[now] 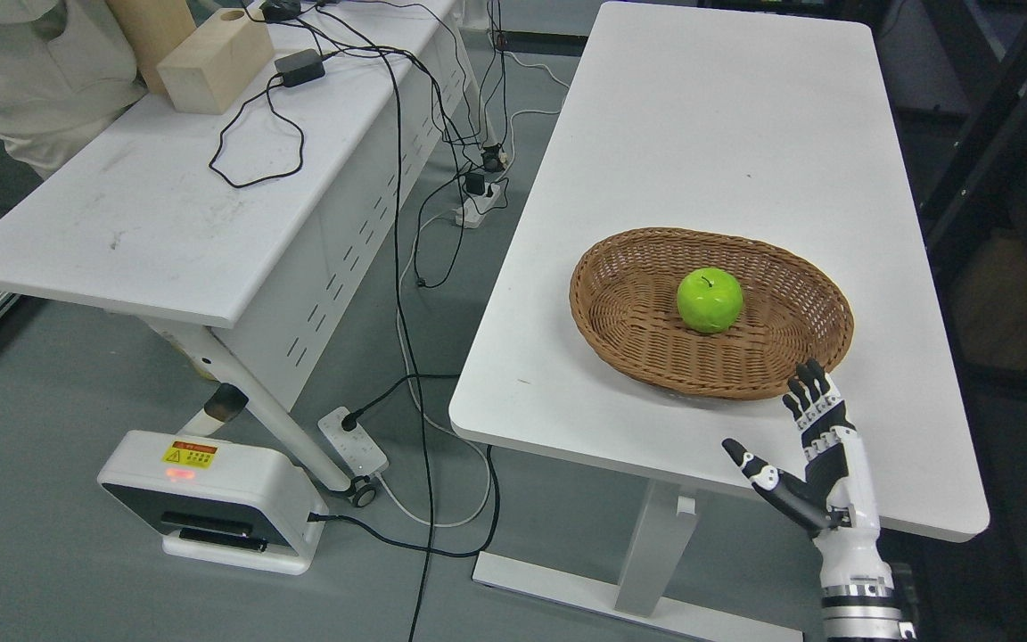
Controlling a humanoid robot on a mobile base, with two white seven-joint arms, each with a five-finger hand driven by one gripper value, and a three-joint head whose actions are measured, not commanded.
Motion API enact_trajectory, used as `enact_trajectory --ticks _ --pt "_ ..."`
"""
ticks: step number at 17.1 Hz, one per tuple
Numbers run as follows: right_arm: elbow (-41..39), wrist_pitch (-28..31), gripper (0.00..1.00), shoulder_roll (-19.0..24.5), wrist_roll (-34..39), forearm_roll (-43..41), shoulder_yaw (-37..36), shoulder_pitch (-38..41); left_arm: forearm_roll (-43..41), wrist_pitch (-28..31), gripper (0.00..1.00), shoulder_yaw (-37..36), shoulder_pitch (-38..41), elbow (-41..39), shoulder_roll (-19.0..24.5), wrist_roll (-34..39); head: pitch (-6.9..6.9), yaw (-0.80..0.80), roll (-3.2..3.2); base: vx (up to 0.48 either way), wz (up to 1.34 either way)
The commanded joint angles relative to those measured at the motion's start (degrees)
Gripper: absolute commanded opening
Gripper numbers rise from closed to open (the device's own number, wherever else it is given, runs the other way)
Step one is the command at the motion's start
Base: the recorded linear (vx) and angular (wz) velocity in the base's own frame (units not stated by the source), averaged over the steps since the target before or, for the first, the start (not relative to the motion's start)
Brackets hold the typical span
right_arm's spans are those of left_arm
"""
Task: Place green apple on left shelf middle layer
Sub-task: 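Move the right hand toward the wicker basket beside the green apple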
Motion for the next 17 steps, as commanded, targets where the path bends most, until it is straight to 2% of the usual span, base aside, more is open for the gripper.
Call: enact_trajectory --ticks 1,4,6,7,8,10,11,13,15,17 --pt "-0.04 0.02 1.00 -1.00 0.38 0.00 -2.52 -0.64 0.00 0.04 1.00 0.00 -0.01 -0.01 1.00 -0.04 0.00 0.00 0.00 -0.002 -0.09" --pt "-0.21 -0.24 1.00 -1.00 0.81 -0.35 -4.00 -0.64 0.00 0.04 1.00 0.00 -0.01 -0.01 1.00 -0.04 0.00 0.00 0.00 -0.004 -0.19" --pt "-0.30 -2.43 1.00 -1.00 1.69 -1.06 -5.94 -1.95 0.00 0.04 1.00 0.00 -0.01 0.08 1.00 0.05 0.00 0.00 0.00 0.008 -0.33" --pt "-0.30 -2.70 1.00 -3.49 2.13 -0.80 -6.21 -3.61 0.00 -0.04 1.00 0.00 -0.01 0.00 1.00 -0.04 0.00 0.00 0.00 0.020 -0.37" --pt "-0.30 -2.70 1.00 -8.04 3.44 0.34 -5.78 -5.11 0.00 -0.04 1.00 0.00 -0.01 -0.01 1.00 -0.04 0.00 0.00 0.00 0.020 -0.37" --pt "-0.30 -3.05 1.00 -12.82 5.47 7.69 -5.60 -6.35 0.00 0.04 1.00 0.00 -0.01 -0.01 1.00 -0.04 0.00 0.00 0.00 0.040 -0.22" --pt "-0.39 -4.97 1.00 -14.49 5.47 10.95 -5.86 -6.35 0.00 -0.04 1.00 0.00 -0.01 -0.01 1.00 0.04 0.00 0.00 0.00 0.077 -0.04" --pt "-0.39 -12.69 1.00 -19.58 5.47 14.32 -6.48 -5.91 0.00 -0.04 1.00 0.00 -0.01 0.00 1.00 -0.04 0.00 0.00 0.00 0.093 -0.10" --pt "-0.39 -17.88 1.00 -21.62 5.65 14.32 -10.23 -6.26 0.00 -0.04 1.00 0.00 -0.01 -0.01 1.00 -0.04 0.00 0.00 0.00 0.129 -0.17" --pt "-0.39 -26.22 1.00 -22.93 5.91 14.23 -13.06 -6.79 0.00 0.04 1.00 0.00 -0.01 -0.01 1.00 0.05 0.00 0.00 0.00 0.171 -0.18"
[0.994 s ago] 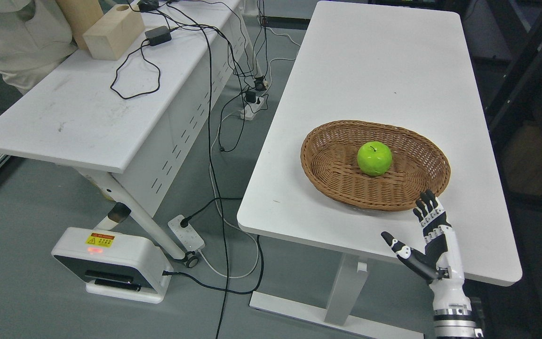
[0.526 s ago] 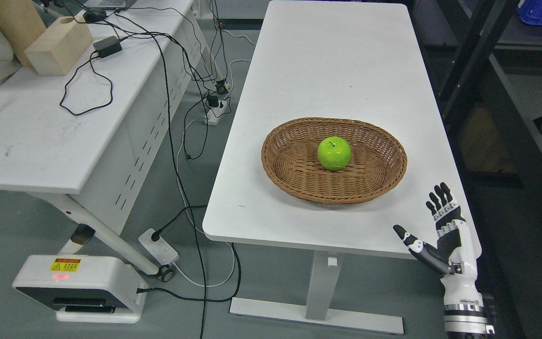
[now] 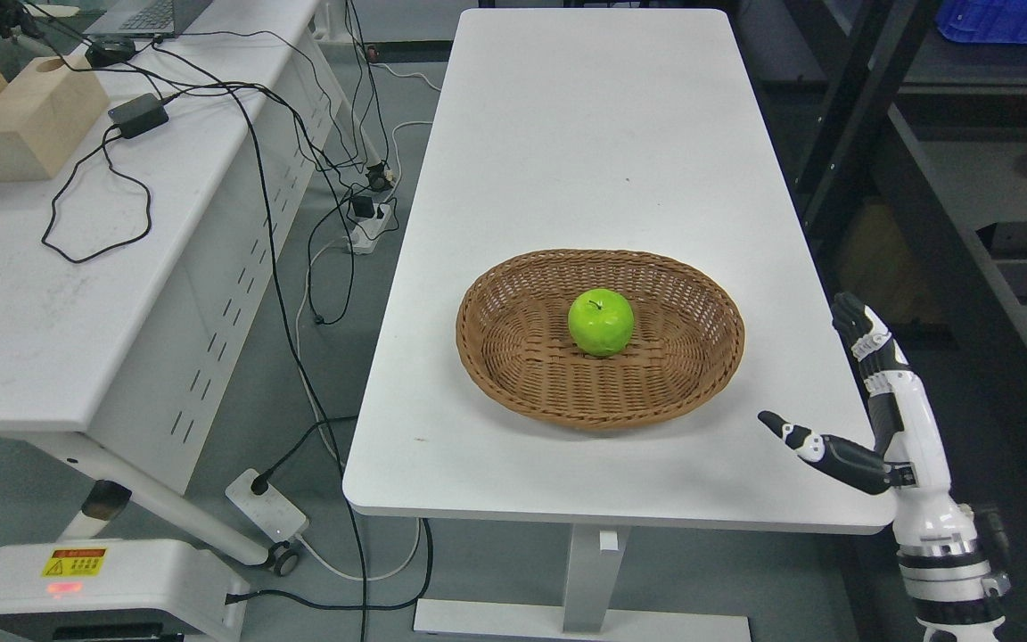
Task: Place green apple on left shelf middle layer
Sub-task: 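Move the right hand toward the wicker basket beside the green apple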
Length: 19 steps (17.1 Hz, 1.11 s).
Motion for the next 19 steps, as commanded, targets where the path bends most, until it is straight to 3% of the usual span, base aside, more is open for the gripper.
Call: enact_trajectory --ticks 1,4,6,8,14,19 --pt "-0.11 -10.07 1.00 -15.24 1.72 4.44 -6.88 -2.51 0.00 0.08 1.00 0.00 0.00 -0.01 1.01 -0.04 0.00 0.00 0.00 0.193 -0.16" --pt "-0.02 -3.76 1.00 -20.89 13.39 5.77 -2.04 -4.71 0.00 -0.01 1.00 0.00 0.00 -0.01 1.01 -0.04 0.00 0.00 0.00 0.226 -0.05" --pt "-0.02 -6.29 1.00 -21.07 14.39 6.20 -0.90 -4.72 0.00 0.08 1.00 0.00 0.00 -0.01 1.01 0.04 0.00 0.00 0.00 0.203 0.01" --pt "-0.02 -5.86 1.00 -21.25 14.30 12.40 3.48 -5.33 0.00 -0.01 1.00 0.00 0.00 -0.01 1.01 -0.04 0.00 0.00 0.00 0.164 0.04" --pt "0.07 3.17 1.00 -20.63 14.82 28.42 15.17 -10.07 0.00 0.08 1.00 0.00 0.00 -0.01 1.01 0.04 0.00 0.00 0.00 0.052 0.01" --pt "-0.02 3.55 1.00 -20.54 16.50 29.93 22.04 -13.06 0.00 -0.01 1.00 0.00 0.00 -0.01 1.01 0.04 0.00 0.00 0.00 0.000 0.00"
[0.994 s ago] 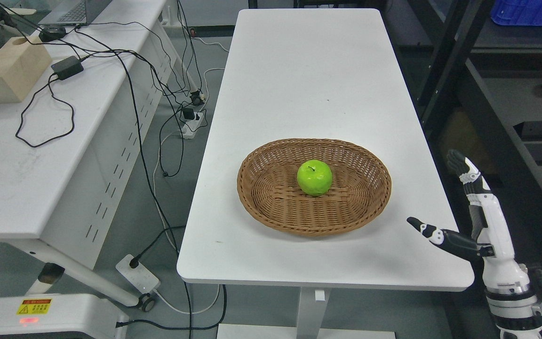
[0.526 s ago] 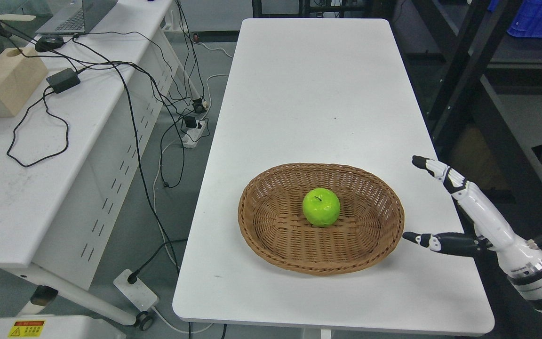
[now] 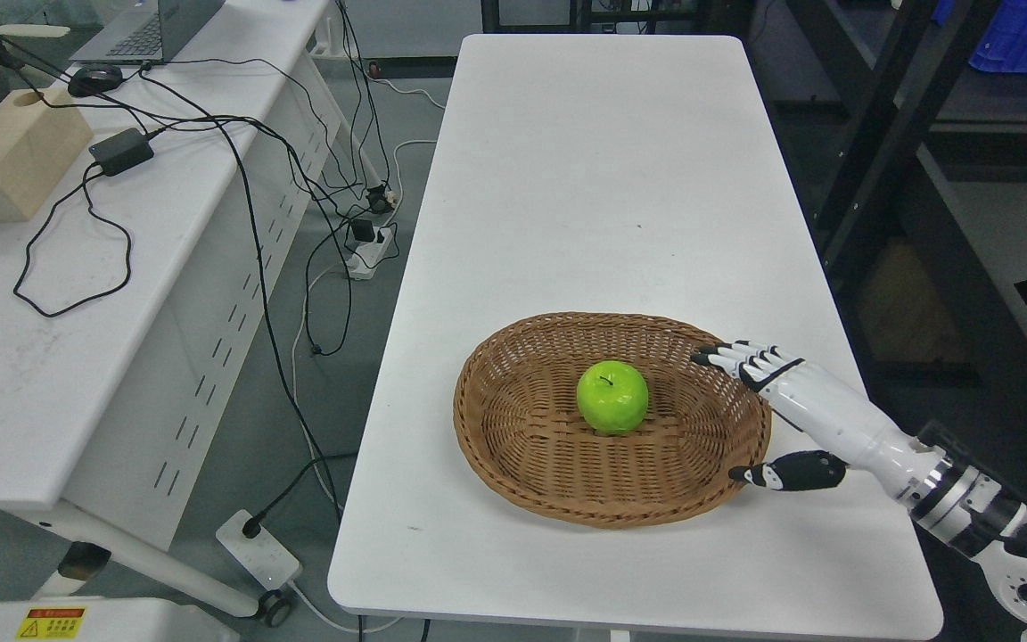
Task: Place green apple on left shelf middle layer
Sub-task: 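Close the right hand around the green apple in the basket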
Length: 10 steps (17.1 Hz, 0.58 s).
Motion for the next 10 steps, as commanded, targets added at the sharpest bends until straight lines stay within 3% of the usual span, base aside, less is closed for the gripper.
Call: enact_trajectory --ticks 1,10 --pt "0.00 0.08 1.00 -2.69 0.58 4.65 13.73 -3.91 0.00 -0.06 1.00 0.00 -0.01 -0.01 1.00 0.04 0.00 0.00 0.00 0.020 0.00" --pt "7.11 0.70 1.00 -0.76 0.66 9.14 22.18 -14.82 0.00 -0.06 1.00 0.00 -0.01 -0.01 1.00 -0.04 0.00 0.00 0.00 0.040 0.01"
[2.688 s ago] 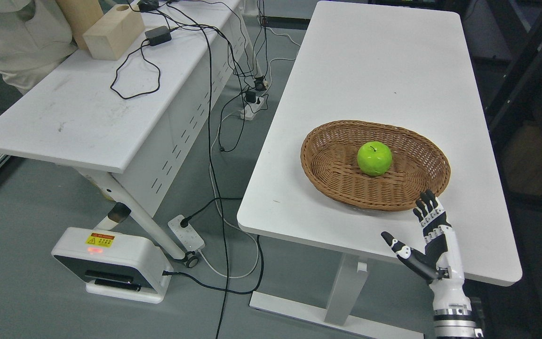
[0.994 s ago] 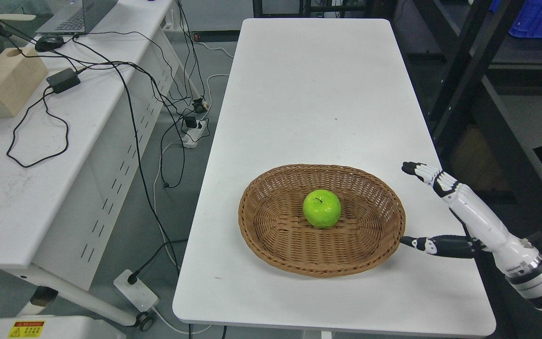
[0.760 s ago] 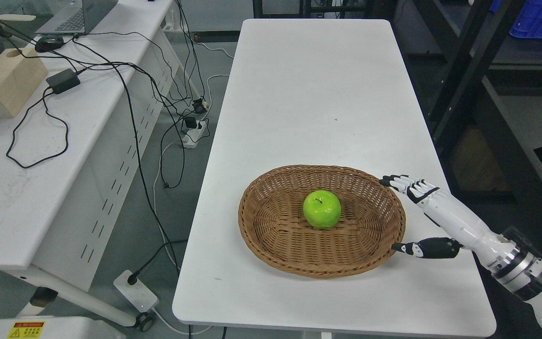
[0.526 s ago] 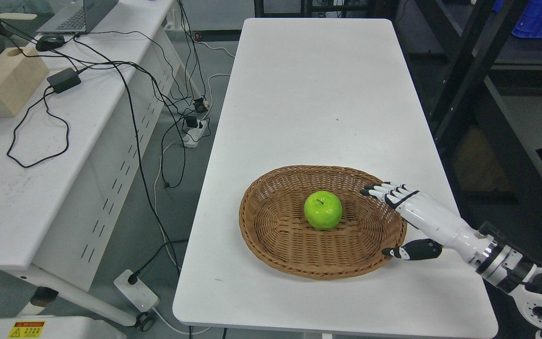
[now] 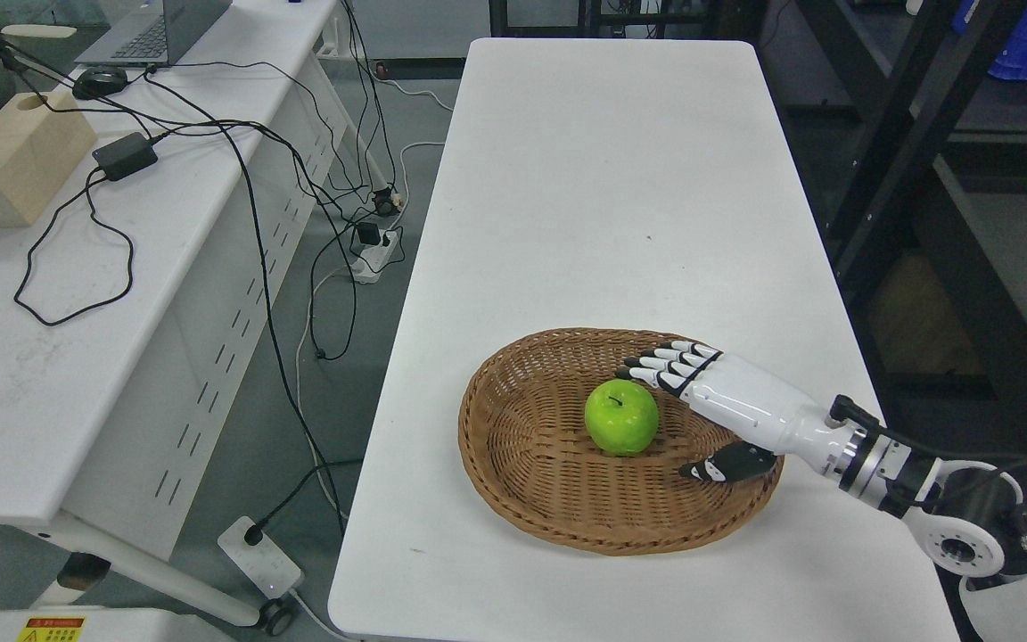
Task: Place green apple on left shelf middle layer
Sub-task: 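Close the right hand around the green apple in the basket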
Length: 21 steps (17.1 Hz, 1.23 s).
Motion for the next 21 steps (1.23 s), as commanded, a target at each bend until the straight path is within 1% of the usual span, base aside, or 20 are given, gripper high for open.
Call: enact_trajectory --ticks 1,6,9,12,13,14,16,18,19,20,21 --pt "6.66 0.07 1.00 0.19 0.03 2.63 11.18 -5.45 0.00 -0.13 1.00 0.00 -0.01 0.00 1.00 -0.04 0.00 0.00 0.00 0.071 0.03" --pt "9.04 -0.63 1.00 0.02 0.03 6.49 13.21 -5.89 0.00 -0.13 1.00 0.00 -0.01 0.00 1.00 0.04 0.00 0.00 0.00 0.062 0.01" --pt "9.84 -1.86 1.00 0.02 0.03 6.85 13.12 -5.89 0.00 -0.13 1.00 0.00 -0.01 0.00 1.00 -0.04 0.00 0.00 0.00 0.018 0.00" --pt "9.84 -1.86 1.00 0.10 -0.58 6.94 12.95 -7.12 0.00 -0.04 1.00 0.00 -0.01 0.00 1.00 -0.04 0.00 0.00 0.00 0.000 0.00" --pt "9.84 -1.78 0.96 0.10 -1.02 6.94 12.51 -7.30 0.00 -0.04 1.00 0.00 -0.01 0.00 1.00 -0.04 0.00 0.00 0.00 0.000 0.00" --pt "9.84 -1.69 0.85 0.02 -1.37 6.94 12.25 -7.38 0.00 -0.13 1.00 0.00 -0.01 0.00 1.00 -0.04 0.00 0.00 0.00 0.000 0.00" --pt "9.84 -1.69 0.55 -0.16 -1.46 6.59 11.11 -7.30 0.00 -0.13 1.00 0.00 -0.01 0.00 1.00 0.04 0.00 0.00 0.00 0.000 0.00" --pt "9.84 -1.78 0.48 -0.16 -1.98 6.32 9.71 -6.77 0.00 -0.13 1.00 0.00 -0.01 0.00 1.00 0.04 0.00 0.00 0.00 0.000 0.00" --pt "9.84 -1.78 0.47 -0.16 -2.42 6.41 9.17 -6.68 0.00 -0.13 1.00 0.00 -0.01 0.00 1.00 0.04 0.00 0.00 0.00 0.000 0.00" --pt "9.75 -1.78 0.43 -0.25 -2.78 6.06 8.12 -6.60 0.00 -0.13 1.00 0.00 -0.01 0.08 1.00 -0.04 0.00 0.00 0.00 0.000 0.00" --pt "9.75 -2.04 0.23 -0.33 -3.39 5.88 6.55 -6.33 0.00 -0.04 1.00 0.00 -0.01 0.09 1.00 -0.04 0.00 0.00 0.00 0.000 0.00"
